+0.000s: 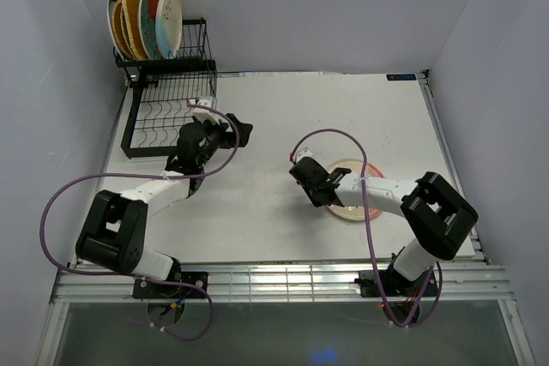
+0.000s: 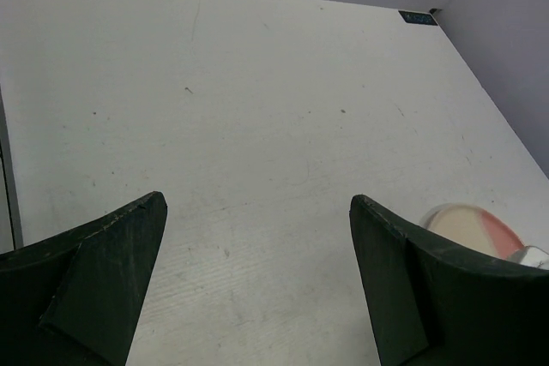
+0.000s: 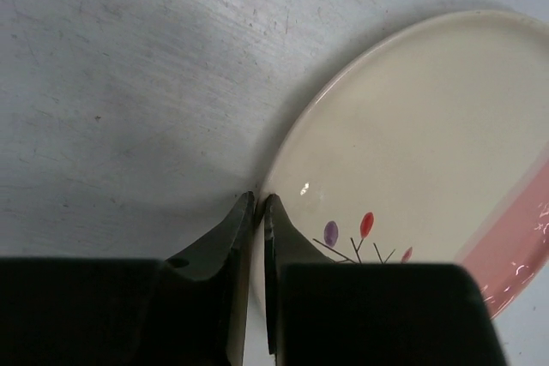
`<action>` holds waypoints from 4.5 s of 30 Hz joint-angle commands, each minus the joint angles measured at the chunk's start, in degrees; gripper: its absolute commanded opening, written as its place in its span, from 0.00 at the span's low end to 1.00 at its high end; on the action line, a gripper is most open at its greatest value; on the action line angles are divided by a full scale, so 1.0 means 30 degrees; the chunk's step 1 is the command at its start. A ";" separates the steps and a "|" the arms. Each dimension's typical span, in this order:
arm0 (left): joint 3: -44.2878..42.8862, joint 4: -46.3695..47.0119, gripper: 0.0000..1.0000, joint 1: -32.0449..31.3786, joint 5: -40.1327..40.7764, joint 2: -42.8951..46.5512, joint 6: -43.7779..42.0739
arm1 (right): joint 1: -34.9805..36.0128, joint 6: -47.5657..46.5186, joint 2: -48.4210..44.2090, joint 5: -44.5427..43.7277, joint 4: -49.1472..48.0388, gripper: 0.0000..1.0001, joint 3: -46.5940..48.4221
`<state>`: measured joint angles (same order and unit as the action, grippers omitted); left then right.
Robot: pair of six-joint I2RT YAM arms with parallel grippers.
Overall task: Load the plates into the dish rack
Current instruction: Pick up the plate at the center of the board, then insert the plate into the dish rack.
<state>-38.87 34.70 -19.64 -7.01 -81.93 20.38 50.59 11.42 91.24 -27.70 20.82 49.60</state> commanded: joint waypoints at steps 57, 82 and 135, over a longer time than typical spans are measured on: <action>-0.5822 -0.7084 0.62 -0.0895 -0.8652 -0.8023 0.9818 | 0.4378 -0.8494 0.1197 0.1530 -1.3034 0.08 0.1600; -0.4827 -0.6059 0.00 -0.0895 -0.7717 -0.5856 0.8646 | 0.4788 -0.8934 -0.0644 0.0709 -1.4291 0.75 -0.0273; -1.8328 -0.6820 0.00 0.0626 0.5967 -0.1662 -0.8935 | 0.4290 -0.6063 -0.8999 -0.4154 -1.7428 0.83 -0.6223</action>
<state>-88.42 8.93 -19.73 7.68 -85.56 -4.23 63.70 -7.64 63.90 -39.44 -28.93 28.36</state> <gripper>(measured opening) 0.263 0.830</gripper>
